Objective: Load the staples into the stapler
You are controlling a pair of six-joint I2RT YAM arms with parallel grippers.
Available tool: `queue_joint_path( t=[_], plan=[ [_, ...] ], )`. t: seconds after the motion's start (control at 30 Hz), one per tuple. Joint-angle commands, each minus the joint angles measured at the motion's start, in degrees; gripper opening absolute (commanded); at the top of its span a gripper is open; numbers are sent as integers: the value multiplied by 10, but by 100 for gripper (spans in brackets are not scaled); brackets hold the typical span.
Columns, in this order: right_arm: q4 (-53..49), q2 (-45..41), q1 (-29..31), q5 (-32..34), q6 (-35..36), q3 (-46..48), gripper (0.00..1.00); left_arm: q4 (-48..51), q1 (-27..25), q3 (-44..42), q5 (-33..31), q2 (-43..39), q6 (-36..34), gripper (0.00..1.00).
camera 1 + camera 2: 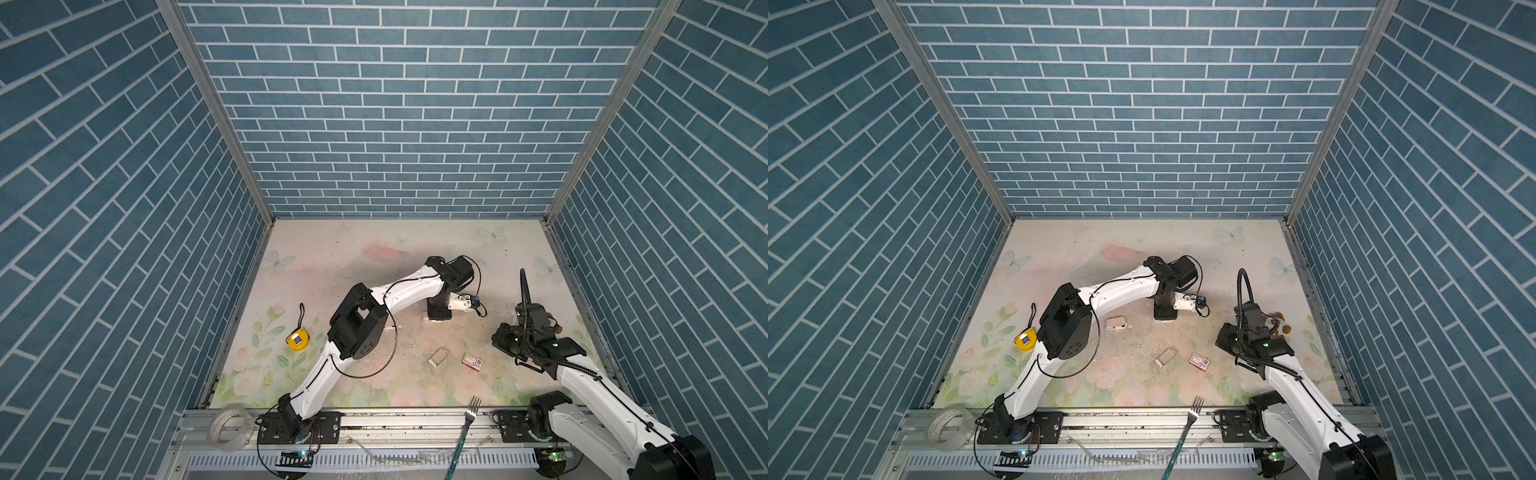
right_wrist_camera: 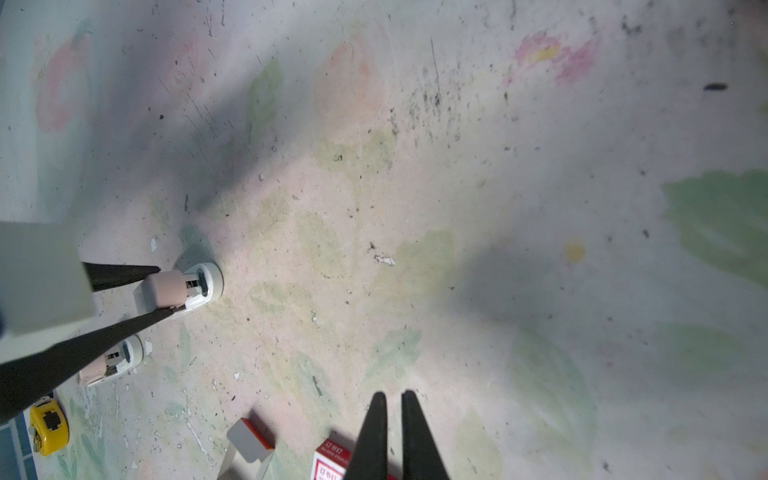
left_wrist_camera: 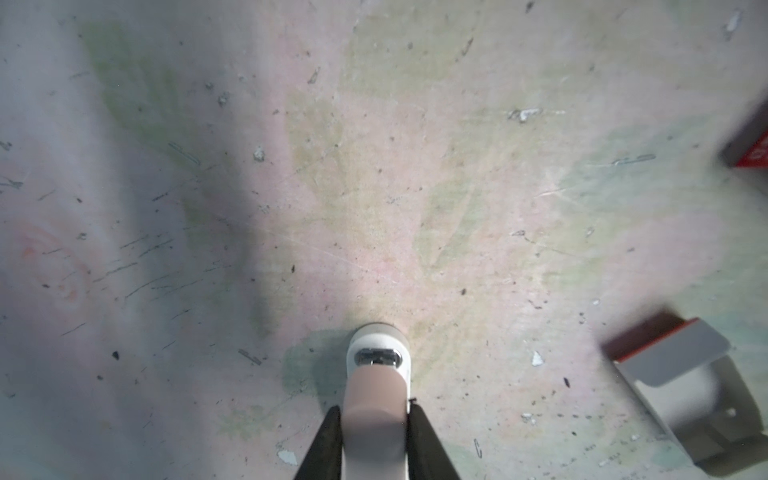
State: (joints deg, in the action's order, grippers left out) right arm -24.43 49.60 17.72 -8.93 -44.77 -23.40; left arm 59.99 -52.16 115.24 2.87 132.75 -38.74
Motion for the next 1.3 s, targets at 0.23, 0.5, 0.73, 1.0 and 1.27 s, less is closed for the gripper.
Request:
queue_joint_path(
  t=[0.23, 0.5, 0.73, 1.0, 1.27],
  plan=[
    [-4, -5, -3, 11, -10, 3, 11, 21, 5, -9, -7, -24, 5, 33],
    [-9, -8, -2, 11, -9, 2, 12, 20, 5, -9, -5, -28, 9, 36],
    [-7, -8, -2, 13, -8, 6, 12, 18, 5, -13, 8, -39, 8, 40],
    [1, -2, -2, 9, -8, 10, 12, 20, 5, -8, 15, -33, 9, 35],
    [4, -3, -2, 10, -8, 14, 11, 19, 5, -10, 17, -23, 10, 23]
  ],
)
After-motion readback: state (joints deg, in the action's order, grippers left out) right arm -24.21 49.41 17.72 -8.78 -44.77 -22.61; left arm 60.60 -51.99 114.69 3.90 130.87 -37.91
